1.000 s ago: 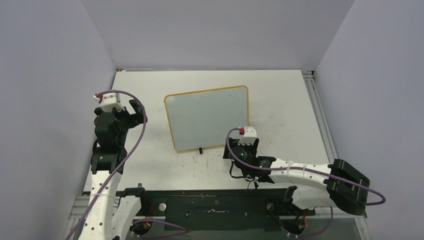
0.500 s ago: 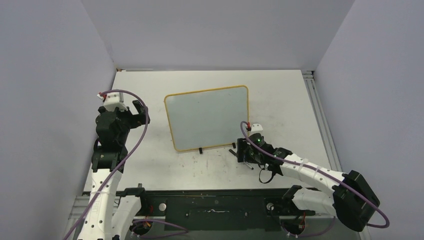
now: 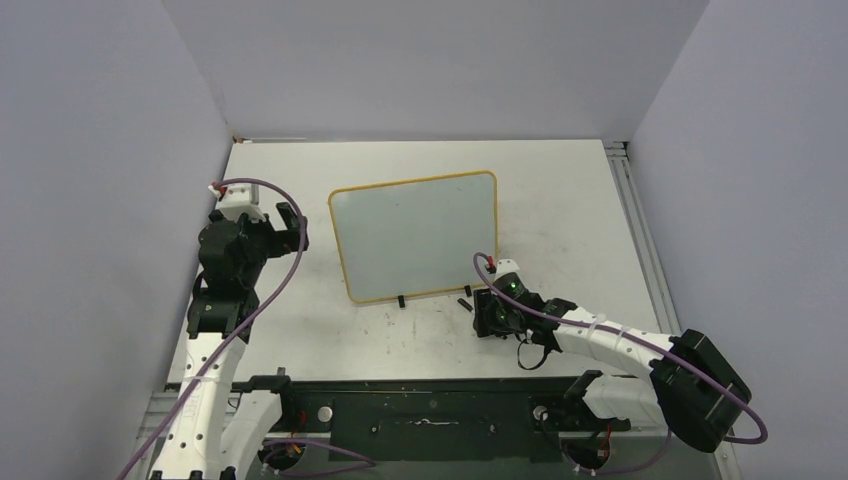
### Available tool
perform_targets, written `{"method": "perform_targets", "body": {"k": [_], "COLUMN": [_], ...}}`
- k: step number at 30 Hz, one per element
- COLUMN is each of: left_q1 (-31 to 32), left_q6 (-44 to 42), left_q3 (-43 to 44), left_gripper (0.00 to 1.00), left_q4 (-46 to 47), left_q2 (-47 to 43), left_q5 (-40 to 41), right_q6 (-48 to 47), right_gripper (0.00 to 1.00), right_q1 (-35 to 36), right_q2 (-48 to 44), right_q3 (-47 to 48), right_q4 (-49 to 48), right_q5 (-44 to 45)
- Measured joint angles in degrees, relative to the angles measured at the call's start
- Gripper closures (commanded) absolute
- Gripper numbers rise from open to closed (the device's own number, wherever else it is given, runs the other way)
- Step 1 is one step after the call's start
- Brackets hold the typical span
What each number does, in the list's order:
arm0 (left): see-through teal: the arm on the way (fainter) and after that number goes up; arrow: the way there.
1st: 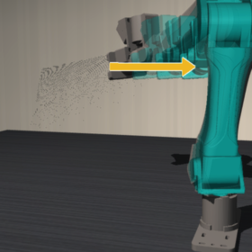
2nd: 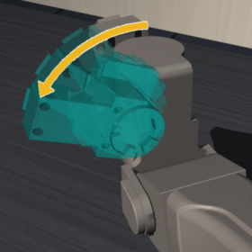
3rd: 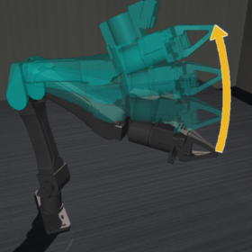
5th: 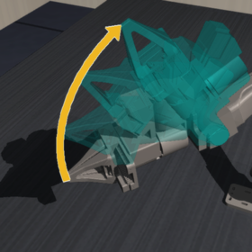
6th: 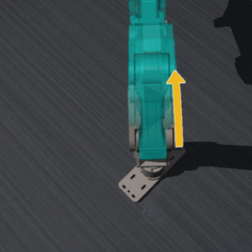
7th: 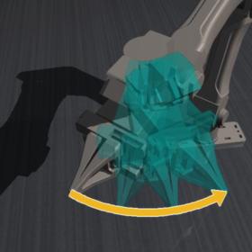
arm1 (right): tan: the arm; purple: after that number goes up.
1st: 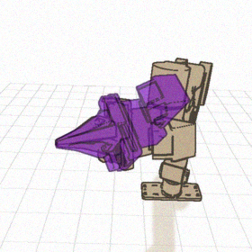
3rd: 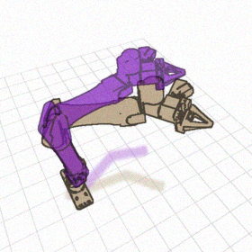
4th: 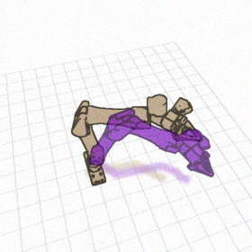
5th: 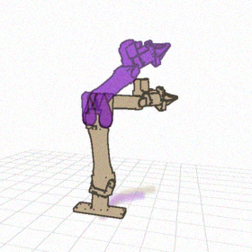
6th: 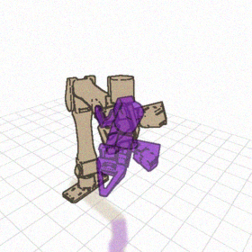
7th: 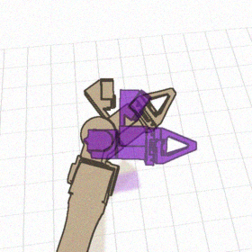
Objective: Write a sentence on the whiteboard
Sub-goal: Open the whiteboard marker at the center of the board.
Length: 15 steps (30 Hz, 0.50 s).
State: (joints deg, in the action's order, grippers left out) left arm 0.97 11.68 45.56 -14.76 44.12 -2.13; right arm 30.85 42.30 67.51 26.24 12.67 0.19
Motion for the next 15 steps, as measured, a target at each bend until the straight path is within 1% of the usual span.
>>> {"method": "perform_targets", "body": {"k": [8,12,15], "left_q1": [0.22,0.22,0.22], "left_q6": [-0.02,0.04,0.11], "left_q3": [-0.26,-0.48,-0.48], "left_gripper": [0.04,0.04,0.04], "left_q4": [0.04,0.02,0.02], "left_q2": [-0.81,-1.75,-2.05], "left_q5": [-0.98,-0.98,-1.22], "right_q6": [1.18,2.27,3.02], "right_gripper": [0.52,0.55,0.61], "right_q1": [0.61,3.28,5.77], "right_q2": [0.31,0.55,1.44], "right_q3": [-0.04,0.09,0.94], "right_q4": [-0.63,-0.57,0.5], "right_q5": [-2.6,-2.12,0.46]}}
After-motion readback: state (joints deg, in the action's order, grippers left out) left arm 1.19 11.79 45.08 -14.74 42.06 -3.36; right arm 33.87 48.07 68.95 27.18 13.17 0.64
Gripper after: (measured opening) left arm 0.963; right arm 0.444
